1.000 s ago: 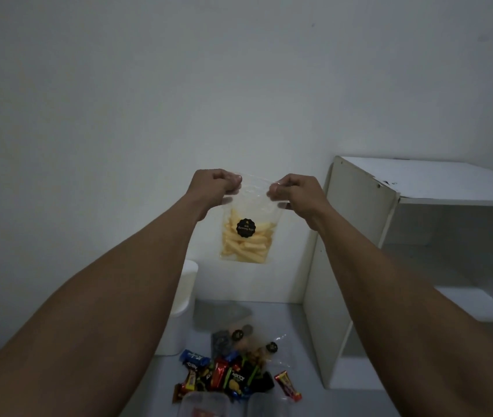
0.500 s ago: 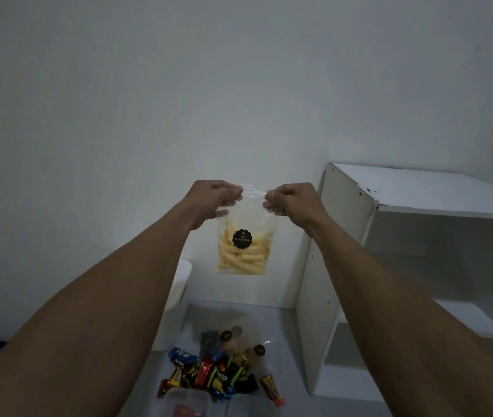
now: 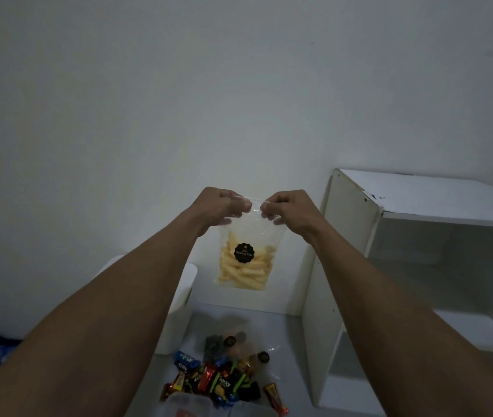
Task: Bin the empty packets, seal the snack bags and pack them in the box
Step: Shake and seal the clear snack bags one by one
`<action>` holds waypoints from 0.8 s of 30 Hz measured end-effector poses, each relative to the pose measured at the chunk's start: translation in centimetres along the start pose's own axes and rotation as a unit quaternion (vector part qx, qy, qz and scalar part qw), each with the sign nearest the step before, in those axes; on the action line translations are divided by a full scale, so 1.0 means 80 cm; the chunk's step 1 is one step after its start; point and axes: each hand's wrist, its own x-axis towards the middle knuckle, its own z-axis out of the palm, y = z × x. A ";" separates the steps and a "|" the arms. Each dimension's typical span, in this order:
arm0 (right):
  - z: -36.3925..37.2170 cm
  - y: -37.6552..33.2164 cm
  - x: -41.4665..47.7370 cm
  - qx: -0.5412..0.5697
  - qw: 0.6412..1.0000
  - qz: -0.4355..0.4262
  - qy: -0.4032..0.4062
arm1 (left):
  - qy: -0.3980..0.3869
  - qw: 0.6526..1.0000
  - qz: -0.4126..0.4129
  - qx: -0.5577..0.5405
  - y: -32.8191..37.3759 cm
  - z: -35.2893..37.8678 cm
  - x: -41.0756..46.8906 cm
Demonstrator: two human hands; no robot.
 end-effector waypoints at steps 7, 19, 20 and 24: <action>0.018 -0.012 0.001 0.002 1.000 0.002 0.015 | 0.014 0.995 0.062 0.073 0.007 -0.023 0.019; 0.035 -0.016 0.005 0.064 0.996 0.021 0.064 | -0.002 0.997 0.061 -0.044 -0.008 -0.069 0.025; 0.036 -0.015 0.004 0.062 0.995 0.019 0.069 | -0.003 0.997 0.061 -0.042 -0.009 -0.068 0.025; 0.033 -0.019 0.005 0.027 0.995 0.002 0.101 | -0.040 0.995 0.031 -0.085 -0.011 -0.069 0.023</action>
